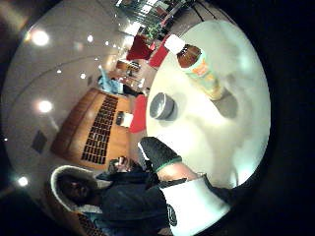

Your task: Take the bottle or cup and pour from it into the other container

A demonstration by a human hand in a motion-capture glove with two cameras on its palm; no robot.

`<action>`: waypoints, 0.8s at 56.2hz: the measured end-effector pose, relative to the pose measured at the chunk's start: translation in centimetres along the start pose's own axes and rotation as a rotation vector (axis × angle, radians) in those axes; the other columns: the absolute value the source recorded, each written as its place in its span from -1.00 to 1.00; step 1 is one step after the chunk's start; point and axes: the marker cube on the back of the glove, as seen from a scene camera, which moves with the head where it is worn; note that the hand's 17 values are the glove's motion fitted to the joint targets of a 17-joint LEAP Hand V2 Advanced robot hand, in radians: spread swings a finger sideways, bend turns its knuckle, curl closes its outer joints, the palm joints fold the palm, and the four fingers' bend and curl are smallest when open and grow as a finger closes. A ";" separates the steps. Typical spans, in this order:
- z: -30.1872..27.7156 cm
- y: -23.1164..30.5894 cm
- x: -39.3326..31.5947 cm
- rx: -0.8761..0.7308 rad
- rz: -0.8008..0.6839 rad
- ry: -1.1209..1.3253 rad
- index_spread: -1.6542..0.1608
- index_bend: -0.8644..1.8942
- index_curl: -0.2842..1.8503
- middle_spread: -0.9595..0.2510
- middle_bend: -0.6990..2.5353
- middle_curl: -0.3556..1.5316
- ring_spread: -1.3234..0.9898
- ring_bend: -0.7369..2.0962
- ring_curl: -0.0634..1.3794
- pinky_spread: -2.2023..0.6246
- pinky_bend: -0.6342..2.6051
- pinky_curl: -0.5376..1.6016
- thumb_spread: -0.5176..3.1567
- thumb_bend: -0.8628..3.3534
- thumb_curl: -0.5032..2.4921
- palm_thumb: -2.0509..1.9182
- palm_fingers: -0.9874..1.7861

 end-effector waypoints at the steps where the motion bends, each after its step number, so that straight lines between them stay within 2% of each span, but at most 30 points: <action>1: 0.7 -0.3 0.3 0.009 0.011 -0.020 0.55 -0.27 -0.45 0.81 -0.45 -0.32 0.34 -0.35 -0.71 0.82 -0.32 -0.17 -0.23 -0.60 -0.44 0.23 -0.18; 8: 5.0 -3.4 2.2 0.046 0.114 -0.080 0.58 -0.28 -0.46 0.83 -0.45 -0.32 0.34 -0.34 -0.70 0.82 -0.30 -0.16 -0.24 -0.60 -0.43 0.25 -0.20; 24: 11.8 -7.7 4.7 0.020 0.100 -0.339 0.61 -0.29 -0.50 0.84 -0.45 -0.31 0.35 -0.28 -0.62 0.81 -0.27 -0.16 -0.26 -0.60 -0.42 0.30 -0.16; 36: 14.3 -9.6 5.1 0.060 0.103 -0.525 0.59 -0.31 -0.53 0.74 -0.44 -0.29 0.32 -0.13 -0.53 0.81 -0.23 -0.16 -0.29 -0.59 -0.40 0.39 0.08; 43: 14.4 -10.4 4.9 0.080 0.098 -0.546 0.55 -0.25 -0.51 0.53 -0.38 -0.25 0.25 -0.06 -0.48 0.80 -0.30 -0.19 -0.32 -0.57 -0.36 0.50 0.37; 45: 14.4 -10.9 4.8 0.117 0.055 -0.553 0.53 -0.25 -0.50 0.47 -0.37 -0.24 0.21 -0.06 -0.48 0.80 -0.33 -0.20 -0.33 -0.57 -0.35 0.52 0.43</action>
